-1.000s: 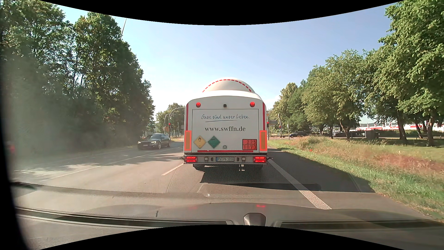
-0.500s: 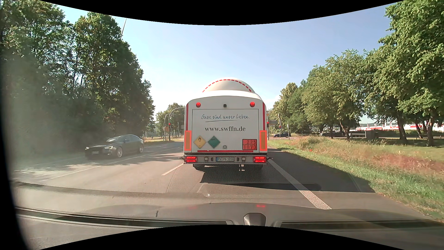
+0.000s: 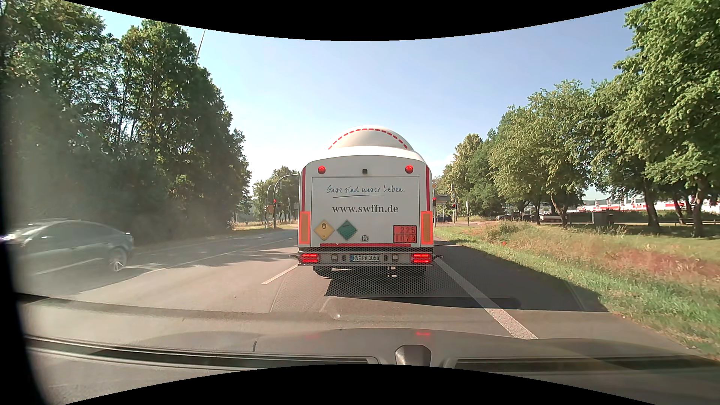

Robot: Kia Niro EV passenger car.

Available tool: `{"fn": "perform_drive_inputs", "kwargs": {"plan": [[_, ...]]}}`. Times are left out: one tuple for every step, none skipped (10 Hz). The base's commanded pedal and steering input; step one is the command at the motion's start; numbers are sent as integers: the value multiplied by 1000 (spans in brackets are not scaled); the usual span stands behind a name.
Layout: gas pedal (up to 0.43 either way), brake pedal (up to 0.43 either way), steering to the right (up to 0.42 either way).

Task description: Follow the waypoints while adhering to traffic rules and regulations

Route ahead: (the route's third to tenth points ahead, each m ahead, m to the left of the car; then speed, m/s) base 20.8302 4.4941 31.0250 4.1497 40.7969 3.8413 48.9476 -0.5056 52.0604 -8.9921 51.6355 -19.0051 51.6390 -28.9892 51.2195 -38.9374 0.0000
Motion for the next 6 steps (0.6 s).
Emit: {"fn": "perform_drive_inputs", "kwargs": {"plan": [[0, 6, 5], [0, 6, 4], [0, 6, 5], [0, 6, 4], [0, 6, 5], [0, 6, 4]]}}
